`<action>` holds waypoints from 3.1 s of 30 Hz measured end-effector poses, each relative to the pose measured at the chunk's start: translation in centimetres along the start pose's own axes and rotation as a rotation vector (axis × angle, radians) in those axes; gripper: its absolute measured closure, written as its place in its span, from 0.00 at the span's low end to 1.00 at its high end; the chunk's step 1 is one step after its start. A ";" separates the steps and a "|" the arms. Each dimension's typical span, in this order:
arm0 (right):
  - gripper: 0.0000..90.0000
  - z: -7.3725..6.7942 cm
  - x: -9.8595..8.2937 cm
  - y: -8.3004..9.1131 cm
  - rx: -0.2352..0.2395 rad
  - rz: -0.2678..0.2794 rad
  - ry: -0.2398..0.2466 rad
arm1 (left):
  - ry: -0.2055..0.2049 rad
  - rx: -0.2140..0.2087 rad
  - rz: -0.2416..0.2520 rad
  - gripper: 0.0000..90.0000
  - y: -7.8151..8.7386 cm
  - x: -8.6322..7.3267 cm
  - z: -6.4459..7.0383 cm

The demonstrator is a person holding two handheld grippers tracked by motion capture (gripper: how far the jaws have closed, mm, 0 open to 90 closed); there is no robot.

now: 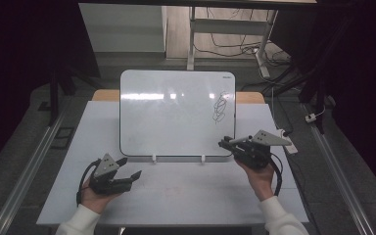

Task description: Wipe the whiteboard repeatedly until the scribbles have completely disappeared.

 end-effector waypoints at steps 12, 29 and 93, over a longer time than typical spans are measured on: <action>0.86 7.1 4.5 -6.5 -0.182 0.036 -0.065 | -0.009 0.009 -0.033 0.34 -0.7 -1.3 -0.9; 0.86 12.2 6.9 -8.7 -0.286 0.079 -0.063 | 0.038 0.022 -0.030 0.34 -0.5 -1.5 -1.8; 0.86 10.6 5.0 -10.3 -0.166 0.054 -0.015 | 0.041 0.037 -0.011 0.35 -0.7 -1.2 -1.6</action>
Point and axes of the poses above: each handheld gripper's, and its own axes: y roughly backward along the jaws, x roughly out of its top, z roughly to its right, the point moved 5 cm from there along -y, roughly forward along the jaws, and after that the axes turned 7 degrees about z, right-handed, at the moved point
